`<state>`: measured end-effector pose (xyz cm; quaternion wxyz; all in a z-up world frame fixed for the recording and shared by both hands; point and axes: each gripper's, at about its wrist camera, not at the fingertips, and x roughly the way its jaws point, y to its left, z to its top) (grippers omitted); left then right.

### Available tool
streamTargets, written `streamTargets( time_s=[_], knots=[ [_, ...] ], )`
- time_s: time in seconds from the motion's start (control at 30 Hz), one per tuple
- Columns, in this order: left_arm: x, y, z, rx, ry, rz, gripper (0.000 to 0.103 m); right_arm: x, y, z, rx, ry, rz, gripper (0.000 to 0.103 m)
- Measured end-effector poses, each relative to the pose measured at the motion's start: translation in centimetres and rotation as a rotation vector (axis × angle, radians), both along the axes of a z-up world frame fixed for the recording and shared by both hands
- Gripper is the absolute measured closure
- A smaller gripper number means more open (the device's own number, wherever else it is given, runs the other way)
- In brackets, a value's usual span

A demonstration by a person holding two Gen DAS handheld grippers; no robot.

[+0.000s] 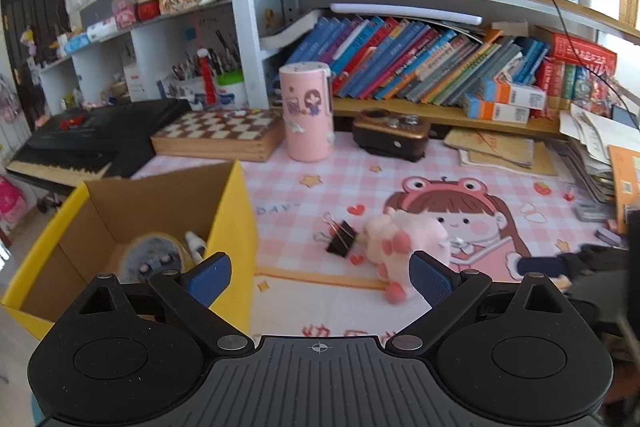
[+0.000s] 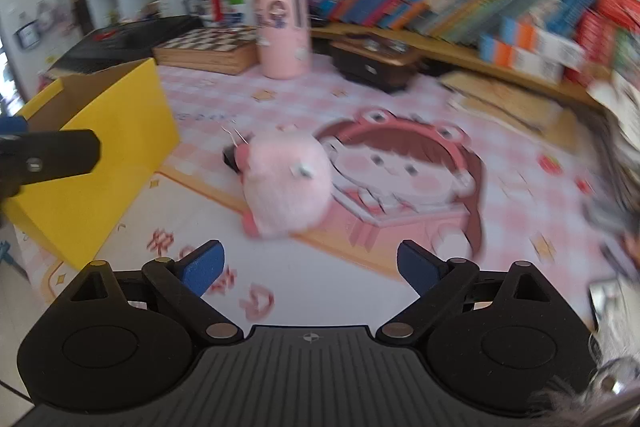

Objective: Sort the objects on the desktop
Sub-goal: 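Grasp the pink plush pig with right tool while left tool grasps the black binder clip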

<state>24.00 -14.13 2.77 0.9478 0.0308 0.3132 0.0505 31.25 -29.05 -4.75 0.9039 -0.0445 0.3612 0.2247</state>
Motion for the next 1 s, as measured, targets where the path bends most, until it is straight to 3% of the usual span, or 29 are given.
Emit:
streamTargets(
  time_s=[0.47,0.53,0.6,0.63,0.7,0.83,1.0],
  knots=[
    [0.8,0.5,-0.2,0.039,0.033,0.089,0.005,6.3,3.9,-3.2,0.017,0.012,0.121,0.005],
    [1.0,0.3,-0.3,0.039,0.036,0.089,0.005,6.6,4.0,-3.6,0.031,0.020,0.127,0.008],
    [1.3,0.1,-0.5,0.039,0.038,0.087,0.005,6.8,4.0,-3.9,0.032,0.011,0.120,0.018],
    [1.4,0.0,-0.5,0.039,0.039,0.086,0.005,6.9,3.9,-3.9,0.028,0.005,0.112,0.033],
    [1.8,-0.3,-0.6,0.039,0.042,0.081,0.006,7.0,3.2,-3.8,0.063,0.011,0.115,0.042],
    [2.4,-0.8,-1.0,0.037,0.048,0.063,0.005,6.4,0.6,-2.7,0.116,-0.008,0.059,0.045],
    [3.9,-1.9,-2.2,0.021,0.061,0.030,0.006,5.4,-3.3,-1.1,0.110,-0.046,-0.104,0.044]
  ],
)
